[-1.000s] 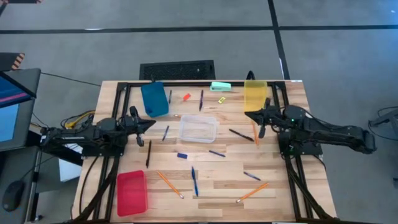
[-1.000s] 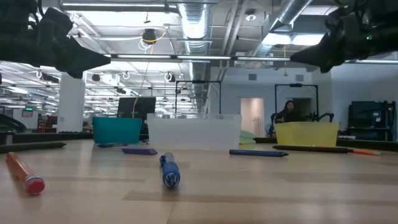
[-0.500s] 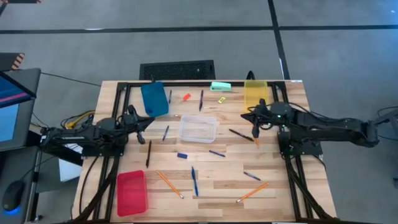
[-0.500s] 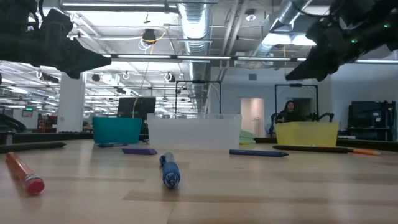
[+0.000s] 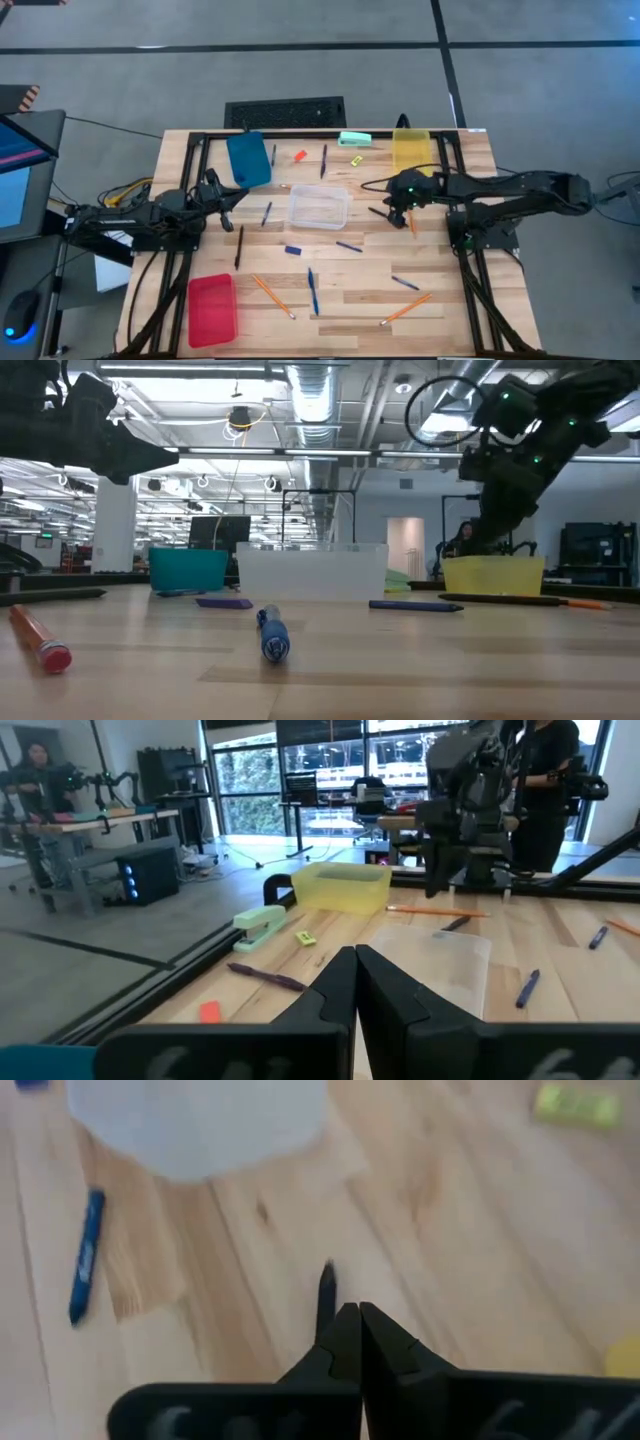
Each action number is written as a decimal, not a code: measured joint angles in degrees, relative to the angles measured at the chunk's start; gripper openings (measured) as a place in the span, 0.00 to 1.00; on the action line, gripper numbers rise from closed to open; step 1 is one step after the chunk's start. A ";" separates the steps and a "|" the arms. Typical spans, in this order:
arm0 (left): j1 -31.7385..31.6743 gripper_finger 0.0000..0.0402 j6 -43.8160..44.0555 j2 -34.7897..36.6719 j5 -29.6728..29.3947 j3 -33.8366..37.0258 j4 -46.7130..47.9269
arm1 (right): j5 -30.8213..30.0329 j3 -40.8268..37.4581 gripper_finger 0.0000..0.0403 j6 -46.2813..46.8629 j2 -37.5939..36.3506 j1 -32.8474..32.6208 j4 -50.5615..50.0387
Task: Sort crayons/erasers/pens/pencils in bins
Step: Put the right black pen into the yellow bin
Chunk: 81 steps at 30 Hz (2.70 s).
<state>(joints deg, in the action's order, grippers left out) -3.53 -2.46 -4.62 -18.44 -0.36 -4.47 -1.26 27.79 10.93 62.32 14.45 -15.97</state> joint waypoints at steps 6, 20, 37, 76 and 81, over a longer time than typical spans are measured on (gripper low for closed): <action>0.00 0.00 -0.51 0.01 -0.11 0.00 0.00 | 0.23 4.77 0.10 1.22 6.19 -1.78 -8.10; 0.02 0.00 1.93 0.02 1.97 0.00 0.09 | 1.79 14.86 0.38 2.50 21.57 -3.19 -15.38; 0.02 0.00 1.58 0.02 3.19 0.00 0.37 | -0.17 16.17 0.34 2.20 28.03 -1.75 -15.37; 0.02 0.00 1.60 0.00 3.30 -0.02 0.42 | 0.05 44.73 0.11 -6.73 26.99 9.43 -34.43; 0.00 0.00 1.36 0.00 3.23 0.00 0.42 | -4.03 48.59 0.11 -7.94 26.96 17.09 -37.45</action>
<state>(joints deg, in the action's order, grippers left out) -3.53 -1.10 -4.62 -15.20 -0.36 -4.05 -5.29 76.38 2.99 89.27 31.54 -53.42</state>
